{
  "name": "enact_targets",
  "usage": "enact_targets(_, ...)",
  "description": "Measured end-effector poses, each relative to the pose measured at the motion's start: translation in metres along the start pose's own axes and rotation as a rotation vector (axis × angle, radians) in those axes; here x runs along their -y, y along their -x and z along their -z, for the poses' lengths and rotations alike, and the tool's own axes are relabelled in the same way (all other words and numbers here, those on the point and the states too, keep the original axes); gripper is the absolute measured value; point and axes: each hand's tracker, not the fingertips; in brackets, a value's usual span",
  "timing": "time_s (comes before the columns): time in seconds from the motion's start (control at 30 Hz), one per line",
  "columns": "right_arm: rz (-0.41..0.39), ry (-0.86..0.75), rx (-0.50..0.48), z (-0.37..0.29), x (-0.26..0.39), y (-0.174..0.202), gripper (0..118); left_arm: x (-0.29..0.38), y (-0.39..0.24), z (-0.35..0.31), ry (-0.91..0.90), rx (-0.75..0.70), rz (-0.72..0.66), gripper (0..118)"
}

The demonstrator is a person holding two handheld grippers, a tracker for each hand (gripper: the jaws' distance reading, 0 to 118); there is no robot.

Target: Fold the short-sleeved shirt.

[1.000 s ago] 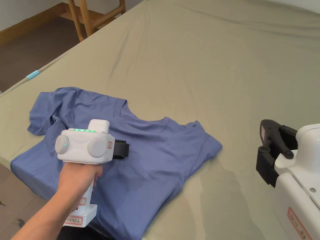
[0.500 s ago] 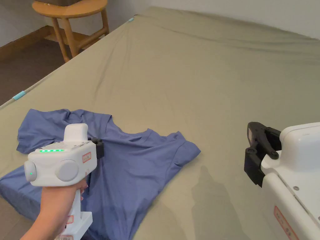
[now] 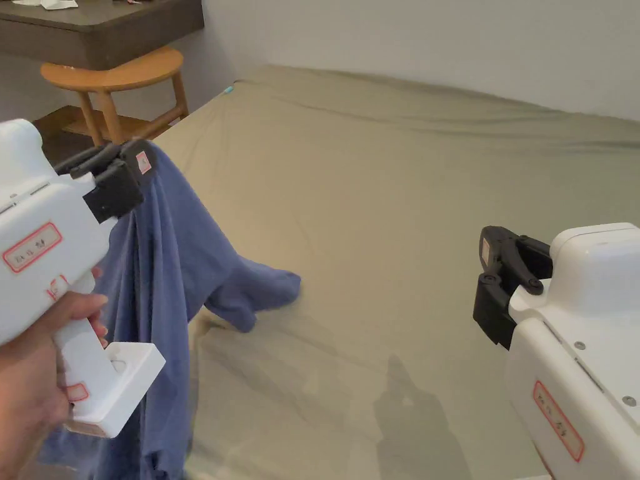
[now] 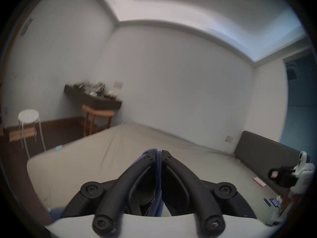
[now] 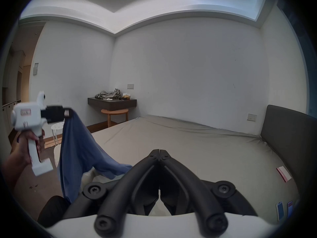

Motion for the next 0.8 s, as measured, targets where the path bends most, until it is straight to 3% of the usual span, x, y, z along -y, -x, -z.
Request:
enact_targets(0.23,0.023,-0.052,0.043,-0.026,-0.006,-0.023,0,-0.083,-0.103,0.011,-0.071,0.258,0.152,2)
enact_targets(0.37,0.019,-0.065,0.121,-0.044,-0.005,-0.047,0,-0.102,-0.167,0.035,-0.090,0.350,0.286,2)
enact_targets(0.6,0.038,-0.047,0.282,-0.079,-0.002,-0.098,0,-0.081,-0.265,0.073,-0.018,0.561,0.281,2)
enact_targets(0.8,0.014,-0.016,0.396,-0.105,0.004,-0.128,0,-0.003,-0.314,0.126,0.186,0.591,0.305,2)
